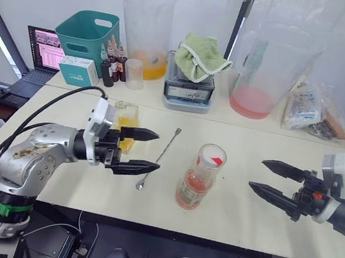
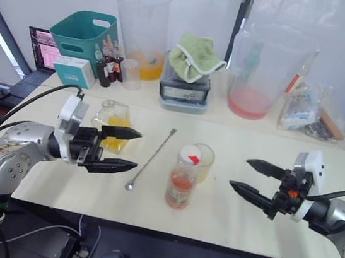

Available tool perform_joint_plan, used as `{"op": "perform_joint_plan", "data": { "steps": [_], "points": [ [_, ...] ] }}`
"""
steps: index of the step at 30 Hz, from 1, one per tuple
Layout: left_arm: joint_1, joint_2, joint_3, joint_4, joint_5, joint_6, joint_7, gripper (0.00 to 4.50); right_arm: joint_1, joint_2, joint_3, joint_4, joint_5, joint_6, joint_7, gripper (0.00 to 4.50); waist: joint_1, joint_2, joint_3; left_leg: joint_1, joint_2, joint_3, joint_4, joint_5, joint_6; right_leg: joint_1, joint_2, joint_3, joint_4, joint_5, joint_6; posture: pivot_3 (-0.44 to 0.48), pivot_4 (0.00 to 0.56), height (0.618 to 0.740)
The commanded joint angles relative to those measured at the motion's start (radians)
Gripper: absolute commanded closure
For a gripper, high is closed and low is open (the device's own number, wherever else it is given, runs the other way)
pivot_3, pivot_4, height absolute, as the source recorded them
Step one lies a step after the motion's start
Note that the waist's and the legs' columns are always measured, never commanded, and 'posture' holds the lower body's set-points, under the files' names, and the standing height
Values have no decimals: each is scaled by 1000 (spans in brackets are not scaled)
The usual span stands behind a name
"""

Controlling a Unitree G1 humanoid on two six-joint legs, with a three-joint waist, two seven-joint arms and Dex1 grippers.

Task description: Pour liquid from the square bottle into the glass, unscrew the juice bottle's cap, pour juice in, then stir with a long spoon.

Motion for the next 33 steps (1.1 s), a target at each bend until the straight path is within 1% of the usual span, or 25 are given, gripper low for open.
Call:
{"op": "perform_joint_plan", "data": {
  "steps": [1,4,10,13,20,27,32,33],
  "points": [
    [-70,-41,-59,-6,-4,41,25,0,-26,-23,-13,-3,16,8,29,28,1,0,0,0,0,0,0,0,0,0,0,0,0,0,0,0,150,740],
    [-144,-110,-155,22,41,57,35,0,-53,-38,5,5,14,25,42,28,3,0,0,0,-1,-1,1,0,0,1,0,0,0,0,0,0,150,740],
    [-203,-187,-245,75,120,14,28,0,-73,-39,11,-11,9,47,31,28,-2,0,0,1,-1,-2,1,0,0,3,0,0,-2,0,1,0,150,740],
    [-222,-224,-271,105,149,-4,26,0,-71,-38,9,-23,12,54,21,28,-1,0,0,1,-1,-2,1,0,0,4,0,0,-2,0,1,0,150,740],
    [-245,-288,-284,146,175,-19,8,0,-59,-33,-11,-56,21,71,-14,28,0,0,0,1,-1,-2,1,0,0,4,0,0,-3,0,1,0,150,740],
    [-235,-307,-310,160,215,-34,-7,0,-58,-27,-28,-92,38,85,-48,28,0,0,0,1,-1,-3,1,0,0,5,0,-1,-3,0,1,0,150,740],
    [-232,-318,-301,166,218,-34,-6,0,-62,-25,-34,-112,60,96,-73,28,0,0,0,1,-1,-3,1,0,0,5,0,-1,-3,0,1,0,150,740],
    [-232,-319,-300,167,218,-35,-6,269,-60,-24,-35,-116,64,97,-79,6,0,0,0,1,-1,-3,1,0,0,5,0,-1,-3,0,1,0,150,740]
  ]
}}
